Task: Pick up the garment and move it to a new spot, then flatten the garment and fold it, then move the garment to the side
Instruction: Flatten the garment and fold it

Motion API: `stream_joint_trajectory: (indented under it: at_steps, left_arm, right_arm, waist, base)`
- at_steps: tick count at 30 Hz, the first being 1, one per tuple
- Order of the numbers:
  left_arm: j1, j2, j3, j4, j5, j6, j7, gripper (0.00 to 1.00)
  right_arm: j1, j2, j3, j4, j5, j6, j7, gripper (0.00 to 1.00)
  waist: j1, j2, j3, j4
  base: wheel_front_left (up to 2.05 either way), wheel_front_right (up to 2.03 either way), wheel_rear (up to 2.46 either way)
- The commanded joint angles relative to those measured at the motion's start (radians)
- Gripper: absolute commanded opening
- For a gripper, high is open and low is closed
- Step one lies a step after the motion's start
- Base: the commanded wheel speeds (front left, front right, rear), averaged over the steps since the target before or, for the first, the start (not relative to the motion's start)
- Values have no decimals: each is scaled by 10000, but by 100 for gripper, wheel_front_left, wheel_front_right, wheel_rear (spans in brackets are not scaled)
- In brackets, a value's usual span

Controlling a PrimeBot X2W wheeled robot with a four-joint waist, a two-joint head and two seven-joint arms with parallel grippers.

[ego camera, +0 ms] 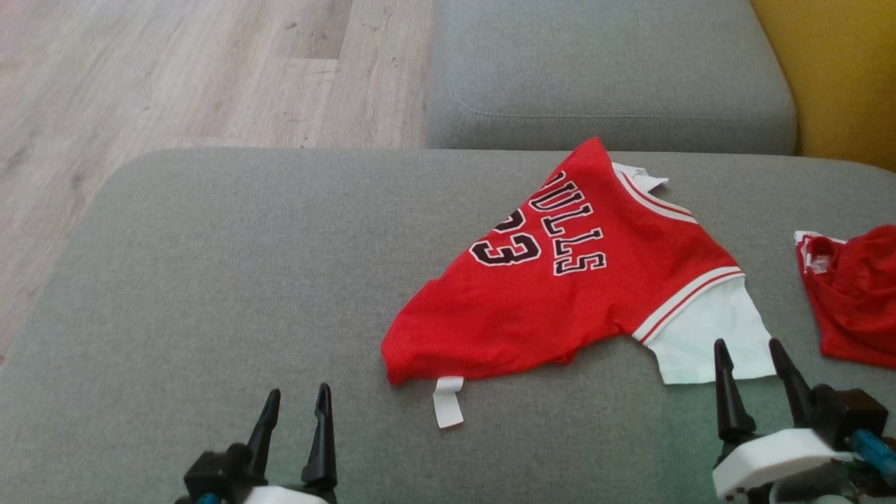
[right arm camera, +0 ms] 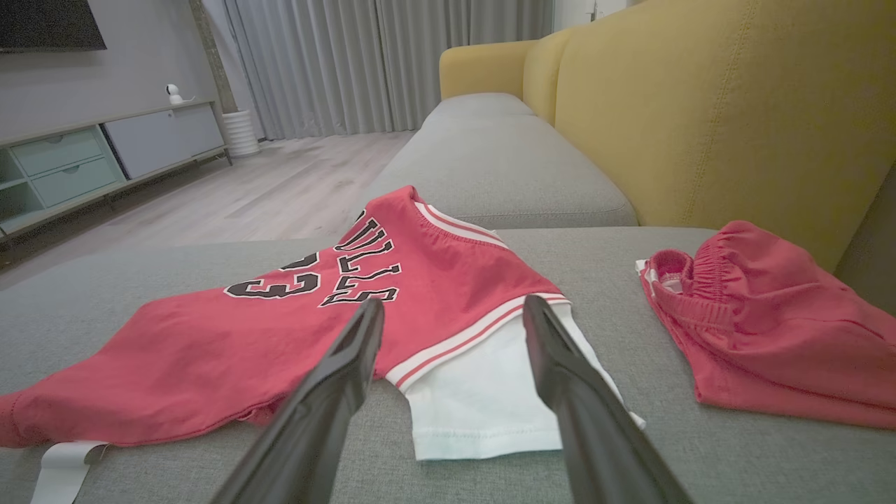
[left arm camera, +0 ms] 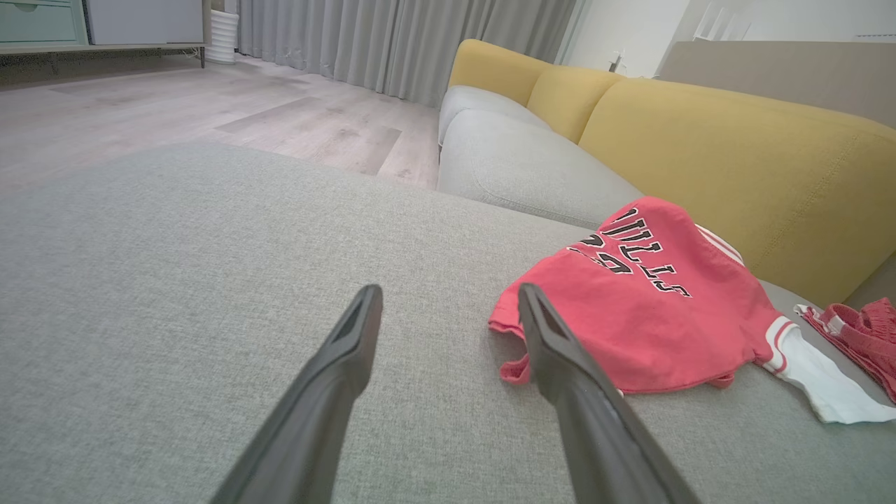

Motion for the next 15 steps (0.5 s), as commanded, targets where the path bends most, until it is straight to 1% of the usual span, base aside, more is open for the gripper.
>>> stream_joint_trajectory:
  at_steps: [1, 15]
  left_arm:
    - [-310, 115, 411, -236, -88, -1, -96, 100]
    - [-314, 267, 356, -318, -110, 73, -22, 100]
  right_arm:
    - [-195, -88, 290, -354, 69, 65, 22, 100]
    - [-124, -87, 635, -246, 236, 65, 82, 100]
  waist:
    - [1, -1, -42, 1]
    - [1, -1, -25, -89]
  base:
    - [0, 0, 0]
    - [0, 0, 0]
